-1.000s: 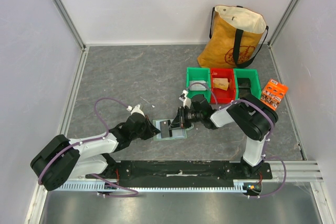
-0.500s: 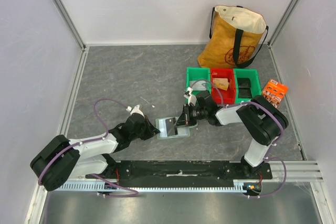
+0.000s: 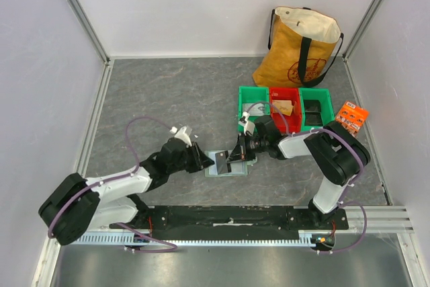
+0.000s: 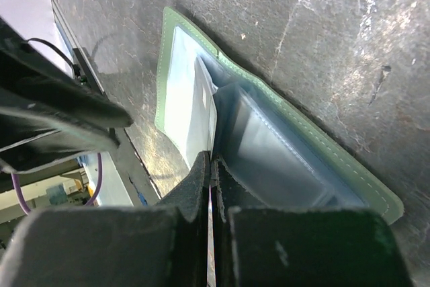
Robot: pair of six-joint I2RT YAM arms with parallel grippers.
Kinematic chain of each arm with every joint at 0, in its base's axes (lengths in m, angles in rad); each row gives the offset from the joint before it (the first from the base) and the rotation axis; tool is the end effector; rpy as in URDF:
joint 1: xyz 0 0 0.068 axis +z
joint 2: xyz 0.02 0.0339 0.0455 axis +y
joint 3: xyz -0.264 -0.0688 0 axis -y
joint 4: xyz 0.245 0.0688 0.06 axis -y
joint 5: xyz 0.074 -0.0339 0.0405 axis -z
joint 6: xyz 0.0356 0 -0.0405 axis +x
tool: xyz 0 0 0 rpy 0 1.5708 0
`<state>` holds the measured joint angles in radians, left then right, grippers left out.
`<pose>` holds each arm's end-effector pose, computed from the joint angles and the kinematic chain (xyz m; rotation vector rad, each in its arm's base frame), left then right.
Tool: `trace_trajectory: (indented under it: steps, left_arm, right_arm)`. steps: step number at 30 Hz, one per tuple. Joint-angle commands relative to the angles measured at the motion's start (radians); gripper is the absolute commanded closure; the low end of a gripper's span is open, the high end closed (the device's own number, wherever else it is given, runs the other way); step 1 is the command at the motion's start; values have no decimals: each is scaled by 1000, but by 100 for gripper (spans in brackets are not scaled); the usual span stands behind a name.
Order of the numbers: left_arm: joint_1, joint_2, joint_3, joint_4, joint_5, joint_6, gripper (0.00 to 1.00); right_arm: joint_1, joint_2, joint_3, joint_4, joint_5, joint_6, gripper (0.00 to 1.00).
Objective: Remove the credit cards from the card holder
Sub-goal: Remove the credit card from the card holder.
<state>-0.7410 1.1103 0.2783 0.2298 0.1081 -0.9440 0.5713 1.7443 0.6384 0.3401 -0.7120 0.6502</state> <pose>0.1466 -0.1393 0.1473 -0.1735 2.3716 -1.0188 0.2413 0.1828 0.1115 -0.2998 2.5383 1.3854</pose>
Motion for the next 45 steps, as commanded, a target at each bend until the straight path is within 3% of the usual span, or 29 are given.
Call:
trace_trajectory:
  steps: [1,9,16,26,30,36,45]
  left_arm:
    - [3,86,110,106,71,94,70]
    - [3,293,168,95,71,90,98]
    - [3,301,118,34,8,30,98]
    - [3,316,90,13,-22,-4,98]
    - [2,319,90,11,-22,-6,98]
    - [3,321,90,11,-21,-6,98]
    - [3,321,88,13,-18,-6,98]
  right_arm:
    - [-5,27,-8,34,-1,0,99]
    - [-4,31,-19,51,-6,3,98]
    - [-13,12,-43,74,2,14,85]
    - [-30,3,-71,117,-9,34,76]
    - [-42,0,-80,131,-12,39,76]
    - [-42,12,-79,146,-24,43,85]
    - [-41,31,-68,178,-40,66,81]
